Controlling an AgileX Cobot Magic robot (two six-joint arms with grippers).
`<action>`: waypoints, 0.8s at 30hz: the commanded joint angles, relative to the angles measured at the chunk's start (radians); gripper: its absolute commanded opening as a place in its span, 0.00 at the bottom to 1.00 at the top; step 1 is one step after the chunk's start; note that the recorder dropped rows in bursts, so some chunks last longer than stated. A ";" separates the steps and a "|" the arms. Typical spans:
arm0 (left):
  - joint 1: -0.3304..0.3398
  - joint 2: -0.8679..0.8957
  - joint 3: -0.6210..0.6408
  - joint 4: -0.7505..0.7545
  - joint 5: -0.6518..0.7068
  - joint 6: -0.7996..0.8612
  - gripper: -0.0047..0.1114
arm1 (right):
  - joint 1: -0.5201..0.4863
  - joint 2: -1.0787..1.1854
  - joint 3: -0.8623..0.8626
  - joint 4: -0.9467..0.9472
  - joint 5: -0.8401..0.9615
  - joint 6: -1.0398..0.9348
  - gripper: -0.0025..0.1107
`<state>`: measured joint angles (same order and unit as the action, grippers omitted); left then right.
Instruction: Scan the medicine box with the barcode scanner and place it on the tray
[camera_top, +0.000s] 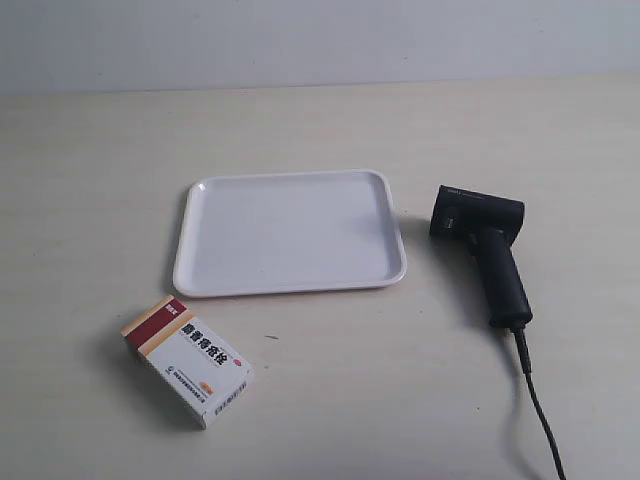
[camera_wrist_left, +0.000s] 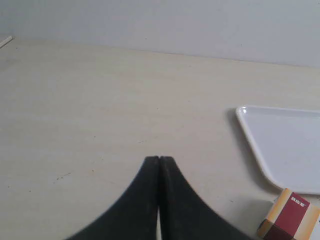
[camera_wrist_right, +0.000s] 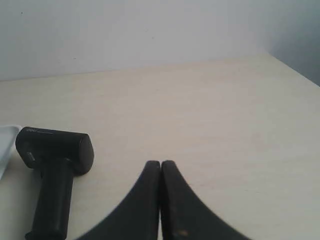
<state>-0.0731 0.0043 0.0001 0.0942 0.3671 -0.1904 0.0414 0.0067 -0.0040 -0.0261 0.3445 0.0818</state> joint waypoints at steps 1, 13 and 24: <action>0.003 -0.004 0.000 -0.010 -0.008 0.004 0.04 | -0.006 -0.007 0.004 -0.002 -0.003 -0.002 0.02; 0.003 -0.004 0.000 -0.010 -0.008 0.004 0.04 | -0.006 -0.007 0.004 -0.002 -0.003 -0.002 0.02; 0.003 -0.004 0.000 -0.010 -0.008 0.004 0.04 | -0.006 -0.007 0.004 -0.032 -0.233 -0.004 0.02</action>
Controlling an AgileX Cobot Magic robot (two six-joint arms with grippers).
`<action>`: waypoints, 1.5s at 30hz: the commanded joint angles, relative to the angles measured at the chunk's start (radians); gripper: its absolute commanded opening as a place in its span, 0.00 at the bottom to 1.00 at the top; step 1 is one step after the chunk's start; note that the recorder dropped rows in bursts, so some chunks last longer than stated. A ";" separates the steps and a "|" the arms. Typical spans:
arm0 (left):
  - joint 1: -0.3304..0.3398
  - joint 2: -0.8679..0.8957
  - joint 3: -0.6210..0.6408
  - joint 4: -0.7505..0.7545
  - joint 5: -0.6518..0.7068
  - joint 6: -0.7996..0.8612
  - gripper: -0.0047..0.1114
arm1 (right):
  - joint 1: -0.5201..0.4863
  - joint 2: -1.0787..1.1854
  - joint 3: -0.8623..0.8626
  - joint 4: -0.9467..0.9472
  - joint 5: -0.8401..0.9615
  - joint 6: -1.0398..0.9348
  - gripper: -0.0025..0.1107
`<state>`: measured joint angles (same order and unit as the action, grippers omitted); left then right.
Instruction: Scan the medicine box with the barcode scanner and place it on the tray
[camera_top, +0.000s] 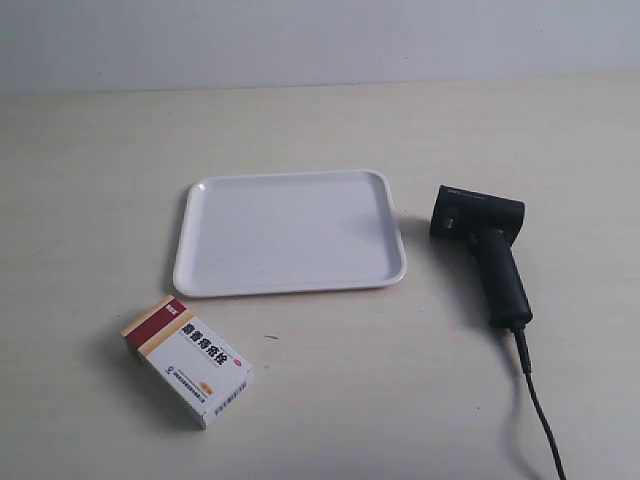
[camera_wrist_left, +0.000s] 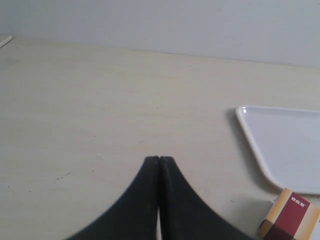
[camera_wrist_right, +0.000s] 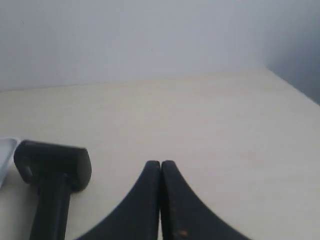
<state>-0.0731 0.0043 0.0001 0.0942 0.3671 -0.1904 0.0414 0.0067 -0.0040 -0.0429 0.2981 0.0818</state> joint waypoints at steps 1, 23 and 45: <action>0.003 -0.004 0.000 -0.010 -0.008 0.004 0.04 | -0.006 -0.007 0.004 -0.015 -0.257 -0.004 0.02; 0.003 -0.004 0.000 0.036 -0.171 0.003 0.04 | 0.075 0.038 -0.011 -0.020 -0.852 0.024 0.02; 0.003 0.211 -0.287 -0.032 -0.498 -0.083 0.04 | 0.087 0.162 -0.155 -0.124 -0.846 0.079 0.02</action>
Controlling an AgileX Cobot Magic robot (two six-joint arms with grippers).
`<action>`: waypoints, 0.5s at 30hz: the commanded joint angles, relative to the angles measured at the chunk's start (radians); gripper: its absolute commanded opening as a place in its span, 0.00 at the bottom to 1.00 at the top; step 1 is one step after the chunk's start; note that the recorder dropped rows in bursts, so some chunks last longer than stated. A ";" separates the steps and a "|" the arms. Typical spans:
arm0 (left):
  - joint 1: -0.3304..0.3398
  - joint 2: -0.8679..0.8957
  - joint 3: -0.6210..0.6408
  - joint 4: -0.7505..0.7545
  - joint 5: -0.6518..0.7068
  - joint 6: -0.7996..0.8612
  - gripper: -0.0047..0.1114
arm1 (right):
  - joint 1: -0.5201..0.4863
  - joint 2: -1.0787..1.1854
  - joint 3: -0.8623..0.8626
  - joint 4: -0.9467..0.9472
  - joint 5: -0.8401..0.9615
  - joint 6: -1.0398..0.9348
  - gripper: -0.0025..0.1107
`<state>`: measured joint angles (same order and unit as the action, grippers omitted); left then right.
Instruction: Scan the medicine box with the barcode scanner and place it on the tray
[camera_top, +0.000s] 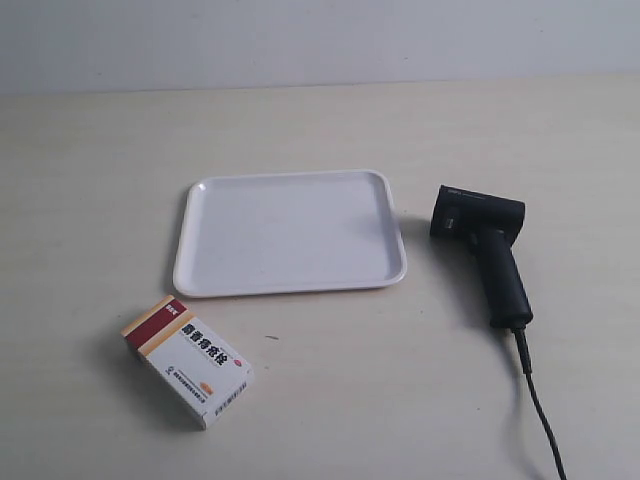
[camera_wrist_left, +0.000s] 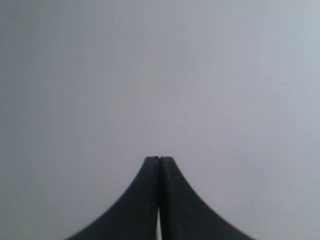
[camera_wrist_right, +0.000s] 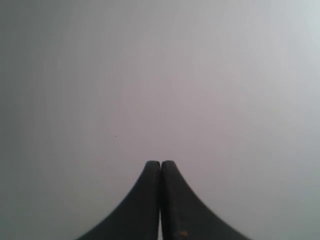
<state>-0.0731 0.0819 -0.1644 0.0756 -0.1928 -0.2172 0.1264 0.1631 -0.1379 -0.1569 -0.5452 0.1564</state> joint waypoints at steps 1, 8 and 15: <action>0.003 0.182 -0.160 -0.013 0.064 -0.074 0.04 | 0.002 0.005 -0.021 -0.010 -0.010 0.007 0.02; -0.010 0.503 -0.423 -0.012 0.232 -0.187 0.04 | 0.002 0.005 -0.021 -0.013 0.016 0.034 0.02; -0.197 0.851 -0.660 -0.012 0.478 -0.105 0.04 | 0.002 0.005 -0.021 -0.013 0.036 0.095 0.02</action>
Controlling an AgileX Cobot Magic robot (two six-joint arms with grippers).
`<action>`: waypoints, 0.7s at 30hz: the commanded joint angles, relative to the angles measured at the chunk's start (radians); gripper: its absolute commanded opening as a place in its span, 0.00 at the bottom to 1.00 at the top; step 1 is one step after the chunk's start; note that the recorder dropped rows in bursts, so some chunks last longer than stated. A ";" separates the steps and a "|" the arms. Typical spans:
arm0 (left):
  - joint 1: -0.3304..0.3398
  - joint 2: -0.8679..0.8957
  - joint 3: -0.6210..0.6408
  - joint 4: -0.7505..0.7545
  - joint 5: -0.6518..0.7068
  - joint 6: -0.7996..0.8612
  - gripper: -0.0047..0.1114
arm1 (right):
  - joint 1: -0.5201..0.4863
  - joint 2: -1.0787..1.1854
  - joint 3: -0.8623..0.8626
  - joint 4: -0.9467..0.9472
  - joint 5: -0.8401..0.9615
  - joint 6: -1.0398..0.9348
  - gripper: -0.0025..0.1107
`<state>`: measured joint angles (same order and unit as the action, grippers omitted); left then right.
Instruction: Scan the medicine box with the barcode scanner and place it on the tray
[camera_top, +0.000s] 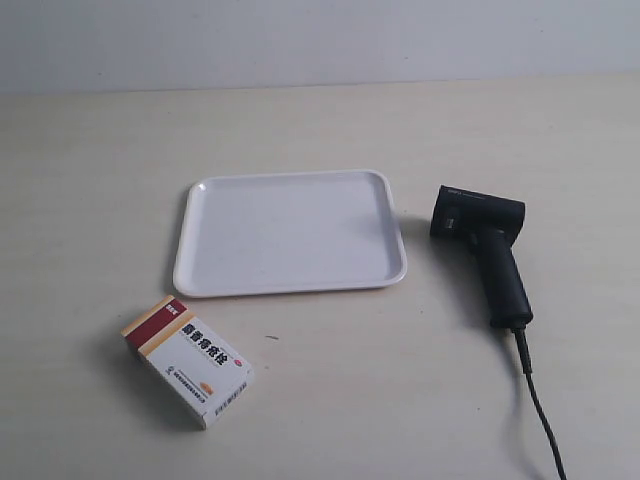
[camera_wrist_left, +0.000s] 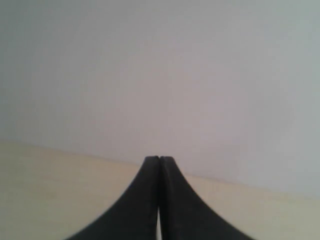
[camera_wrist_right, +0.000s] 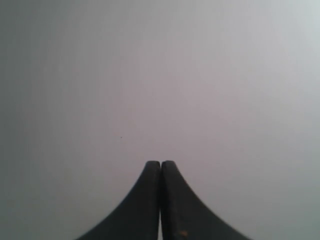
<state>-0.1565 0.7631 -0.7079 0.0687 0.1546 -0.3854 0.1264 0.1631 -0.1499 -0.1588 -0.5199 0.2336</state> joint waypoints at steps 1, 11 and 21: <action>-0.139 0.208 -0.150 -0.005 0.166 0.084 0.04 | 0.002 0.005 -0.009 -0.011 0.011 0.024 0.02; -0.320 0.539 -0.317 -0.011 0.529 0.119 0.04 | 0.086 0.005 -0.009 -0.009 0.400 0.183 0.02; -0.323 0.562 -0.317 -0.032 0.440 0.115 0.04 | 0.147 0.005 -0.009 0.267 0.780 0.368 0.02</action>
<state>-0.4718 1.3233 -1.0158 0.0540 0.6273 -0.2707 0.2624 0.1641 -0.1542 -0.0257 0.1572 0.5877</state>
